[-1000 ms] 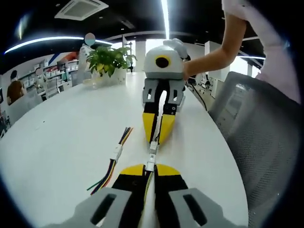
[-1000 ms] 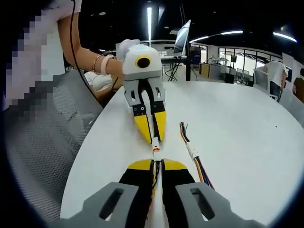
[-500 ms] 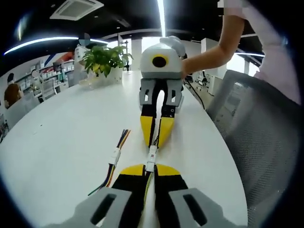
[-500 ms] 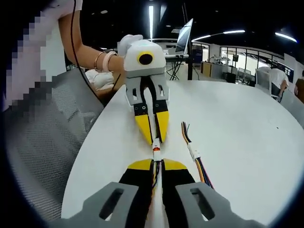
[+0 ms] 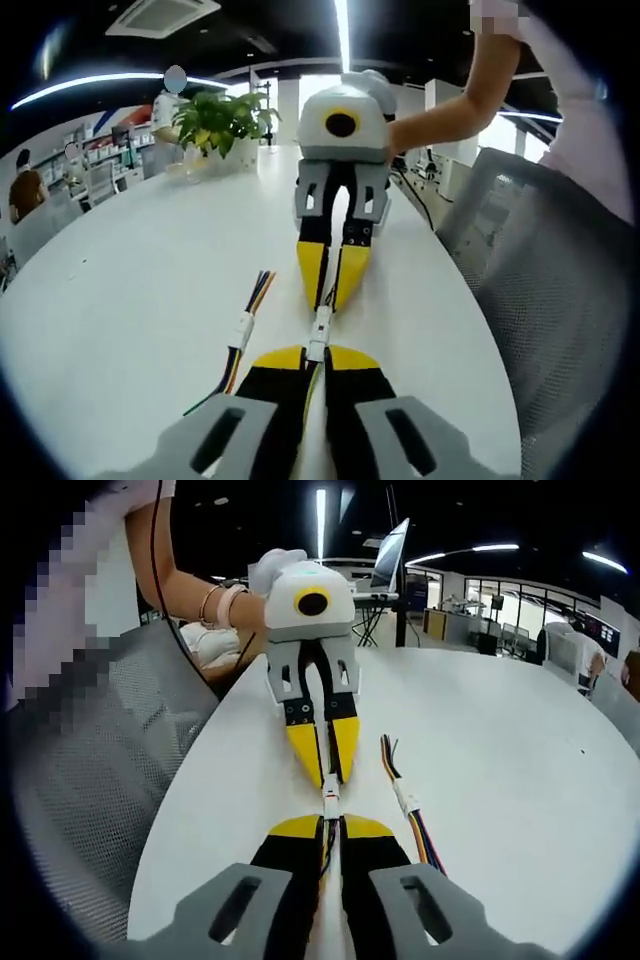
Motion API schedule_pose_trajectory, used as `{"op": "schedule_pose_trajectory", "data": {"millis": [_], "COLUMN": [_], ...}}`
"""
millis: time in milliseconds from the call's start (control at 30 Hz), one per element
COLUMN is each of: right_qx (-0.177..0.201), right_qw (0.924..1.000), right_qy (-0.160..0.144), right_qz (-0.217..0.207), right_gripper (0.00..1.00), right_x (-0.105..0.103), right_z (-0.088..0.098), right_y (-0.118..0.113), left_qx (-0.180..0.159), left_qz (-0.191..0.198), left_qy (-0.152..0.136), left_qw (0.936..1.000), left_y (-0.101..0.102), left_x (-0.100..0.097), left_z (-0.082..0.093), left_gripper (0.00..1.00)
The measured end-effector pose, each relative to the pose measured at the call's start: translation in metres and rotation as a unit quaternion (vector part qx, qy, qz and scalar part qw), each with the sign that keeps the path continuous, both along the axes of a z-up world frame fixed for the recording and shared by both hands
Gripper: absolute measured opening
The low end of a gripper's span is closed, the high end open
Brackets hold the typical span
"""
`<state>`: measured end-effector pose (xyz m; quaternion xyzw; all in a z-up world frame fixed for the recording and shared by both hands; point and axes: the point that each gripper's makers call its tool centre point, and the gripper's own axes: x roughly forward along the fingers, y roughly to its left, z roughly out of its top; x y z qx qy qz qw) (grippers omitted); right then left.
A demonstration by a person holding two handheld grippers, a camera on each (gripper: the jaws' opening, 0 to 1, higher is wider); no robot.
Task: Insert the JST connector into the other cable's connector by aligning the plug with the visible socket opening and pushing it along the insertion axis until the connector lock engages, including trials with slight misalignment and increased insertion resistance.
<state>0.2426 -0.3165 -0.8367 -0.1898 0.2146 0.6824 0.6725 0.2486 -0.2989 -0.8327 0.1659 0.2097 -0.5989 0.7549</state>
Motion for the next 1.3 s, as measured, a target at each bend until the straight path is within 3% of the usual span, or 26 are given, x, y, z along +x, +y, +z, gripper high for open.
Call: {"op": "schedule_pose_trajectory", "data": {"millis": [300, 400, 767, 933, 1000, 1300], "right_qx": [-0.012, -0.017, -0.025, -0.026, -0.024, -0.030], "right_qw": [0.9999, 0.9998, 0.9996, 0.9995, 0.9990, 0.9990], "right_qy": [0.000, -0.001, 0.001, -0.005, -0.028, -0.026], "right_qz": [0.004, 0.005, 0.016, 0.019, 0.025, 0.021], "right_gripper": [0.03, 0.03, 0.03, 0.03, 0.03, 0.02], "right_x": [0.001, 0.002, -0.002, -0.001, 0.001, 0.000], "right_z": [-0.002, -0.002, -0.001, -0.001, 0.002, 0.002], "right_y": [-0.001, -0.002, -0.001, -0.001, -0.001, -0.002], "left_qx": [0.005, 0.007, 0.004, 0.003, -0.002, -0.004], "left_qz": [-0.008, -0.014, -0.028, -0.032, -0.026, -0.032], "left_qy": [-0.004, -0.021, -0.023, -0.030, -0.032, -0.040], "left_qw": [1.0000, 0.9996, 0.9993, 0.9990, 0.9992, 0.9987], "left_y": [0.000, -0.002, -0.011, -0.012, -0.013, -0.018], "left_x": [0.000, 0.001, -0.005, -0.005, -0.003, -0.004], "left_z": [0.004, 0.006, 0.012, 0.013, 0.015, 0.015], "left_gripper": [0.00, 0.00, 0.00, 0.00, 0.00, 0.00]}}
